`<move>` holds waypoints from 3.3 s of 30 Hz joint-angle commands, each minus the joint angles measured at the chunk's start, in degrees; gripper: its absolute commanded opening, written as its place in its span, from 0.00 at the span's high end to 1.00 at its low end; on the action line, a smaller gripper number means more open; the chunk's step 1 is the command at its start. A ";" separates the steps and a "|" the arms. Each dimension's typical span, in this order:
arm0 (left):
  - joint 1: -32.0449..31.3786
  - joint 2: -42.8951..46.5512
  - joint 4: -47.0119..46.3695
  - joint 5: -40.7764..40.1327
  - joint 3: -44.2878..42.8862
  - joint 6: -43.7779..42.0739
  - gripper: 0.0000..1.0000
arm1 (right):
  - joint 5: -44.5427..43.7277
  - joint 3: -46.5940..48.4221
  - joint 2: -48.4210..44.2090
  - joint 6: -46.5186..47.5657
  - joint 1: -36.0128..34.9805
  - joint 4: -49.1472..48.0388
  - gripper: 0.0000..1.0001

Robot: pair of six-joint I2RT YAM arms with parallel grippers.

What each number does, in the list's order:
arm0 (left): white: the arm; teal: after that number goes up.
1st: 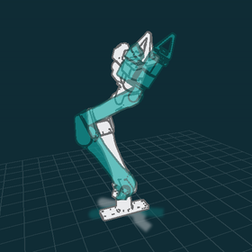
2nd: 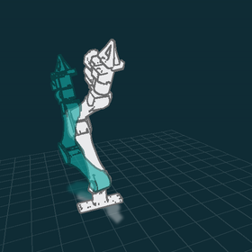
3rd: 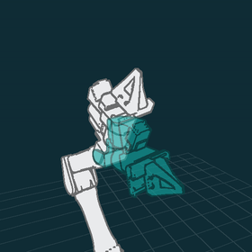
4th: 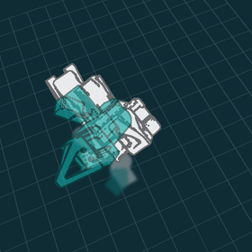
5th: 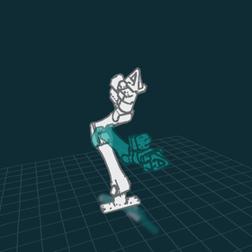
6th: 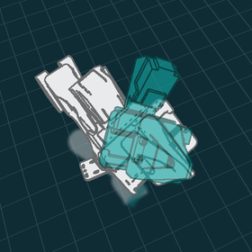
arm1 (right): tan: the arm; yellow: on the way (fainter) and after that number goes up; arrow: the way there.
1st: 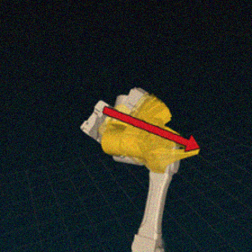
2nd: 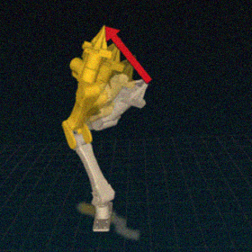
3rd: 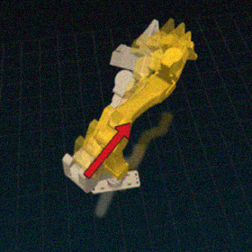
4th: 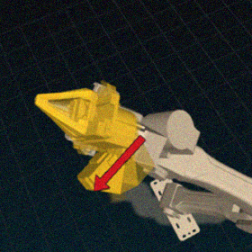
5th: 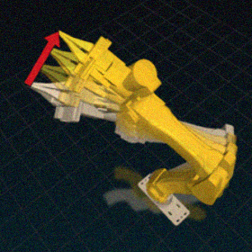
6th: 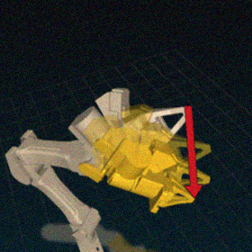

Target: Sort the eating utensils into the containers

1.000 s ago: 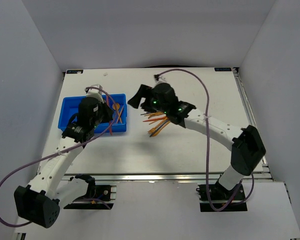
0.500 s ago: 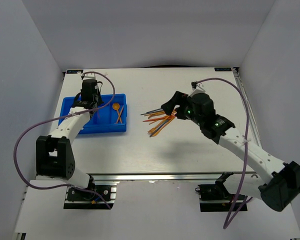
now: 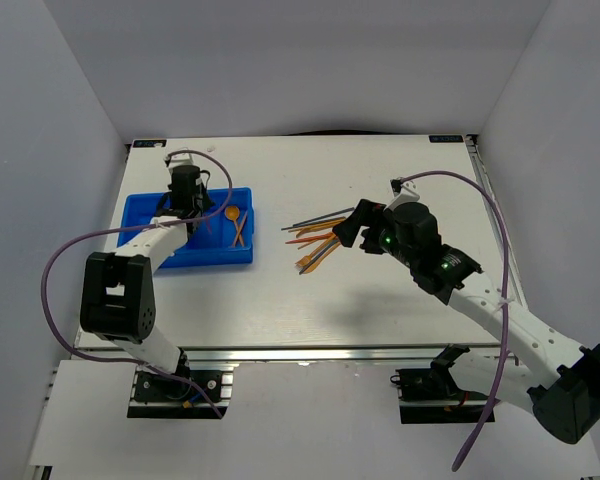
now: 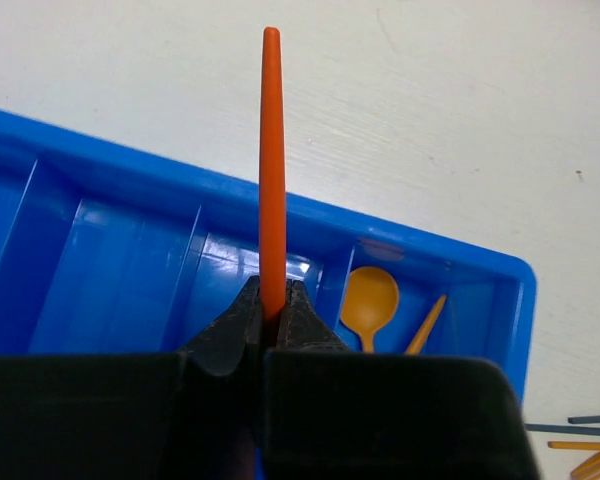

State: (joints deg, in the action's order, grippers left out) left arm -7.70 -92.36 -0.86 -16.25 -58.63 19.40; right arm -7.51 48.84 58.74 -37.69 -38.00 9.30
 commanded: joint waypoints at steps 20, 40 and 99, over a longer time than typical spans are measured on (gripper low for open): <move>-0.12 13.49 2.69 -4.75 4.32 5.04 0.46 | -0.75 -0.24 1.54 1.74 0.12 -0.34 0.11; -1.25 52.09 21.34 -0.27 17.68 -1.12 0.02 | -21.84 23.83 43.54 -13.45 -1.90 18.19 0.63; -37.21 24.34 -18.04 27.06 22.51 21.47 0.26 | -9.80 3.98 9.64 -9.86 -13.14 -3.15 1.00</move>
State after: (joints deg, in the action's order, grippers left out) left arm -44.25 -67.18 -16.51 12.53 -33.28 41.28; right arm -15.29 49.84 68.51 -48.53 -48.95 7.44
